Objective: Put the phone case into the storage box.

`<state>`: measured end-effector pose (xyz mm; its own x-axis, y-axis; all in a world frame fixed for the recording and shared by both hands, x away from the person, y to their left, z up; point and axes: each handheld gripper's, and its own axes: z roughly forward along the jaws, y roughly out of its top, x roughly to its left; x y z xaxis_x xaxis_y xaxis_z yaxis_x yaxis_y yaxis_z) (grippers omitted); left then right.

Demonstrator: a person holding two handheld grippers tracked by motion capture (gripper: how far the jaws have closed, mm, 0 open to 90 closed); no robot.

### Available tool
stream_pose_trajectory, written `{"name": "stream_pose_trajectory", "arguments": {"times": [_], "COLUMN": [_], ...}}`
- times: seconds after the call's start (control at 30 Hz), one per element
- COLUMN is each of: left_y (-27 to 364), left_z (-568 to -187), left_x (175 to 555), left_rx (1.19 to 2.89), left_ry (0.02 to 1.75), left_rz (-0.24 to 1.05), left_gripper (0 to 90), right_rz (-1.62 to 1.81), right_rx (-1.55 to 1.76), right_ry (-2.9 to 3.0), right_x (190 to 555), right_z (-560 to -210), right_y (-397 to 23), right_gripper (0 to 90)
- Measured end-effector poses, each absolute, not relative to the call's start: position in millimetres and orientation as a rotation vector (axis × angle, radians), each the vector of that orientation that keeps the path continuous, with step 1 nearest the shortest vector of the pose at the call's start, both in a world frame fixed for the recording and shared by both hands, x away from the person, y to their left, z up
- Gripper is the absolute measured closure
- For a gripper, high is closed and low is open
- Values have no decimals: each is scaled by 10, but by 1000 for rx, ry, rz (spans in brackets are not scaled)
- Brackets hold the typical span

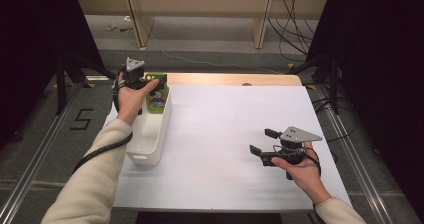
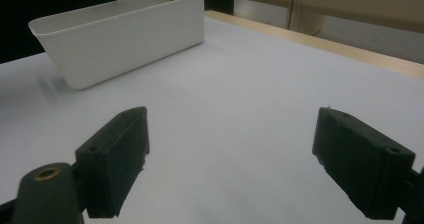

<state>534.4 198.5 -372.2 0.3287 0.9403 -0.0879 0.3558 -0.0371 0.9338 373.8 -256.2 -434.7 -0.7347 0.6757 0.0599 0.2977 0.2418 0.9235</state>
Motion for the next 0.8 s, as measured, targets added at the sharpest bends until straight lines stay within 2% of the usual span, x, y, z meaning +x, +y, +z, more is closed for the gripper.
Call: {"name": "stream_pose_trajectory", "arguments": {"times": [0.2, 0.8], "left_y": [1971, 1919], "left_z": [-3715, -3743], "left_x": [5240, 4963], "left_rx": [1604, 1624], "left_ry": [1190, 1141], "left_rz": [736, 694], "left_gripper": [140, 154], "right_rz": [1492, 1493], "right_rx": [896, 898], "right_ry": [2169, 2168], "right_x": [3738, 3736], "right_z": [-4347, -4343], "right_y": [-2561, -2558], "right_gripper": [160, 160]}}
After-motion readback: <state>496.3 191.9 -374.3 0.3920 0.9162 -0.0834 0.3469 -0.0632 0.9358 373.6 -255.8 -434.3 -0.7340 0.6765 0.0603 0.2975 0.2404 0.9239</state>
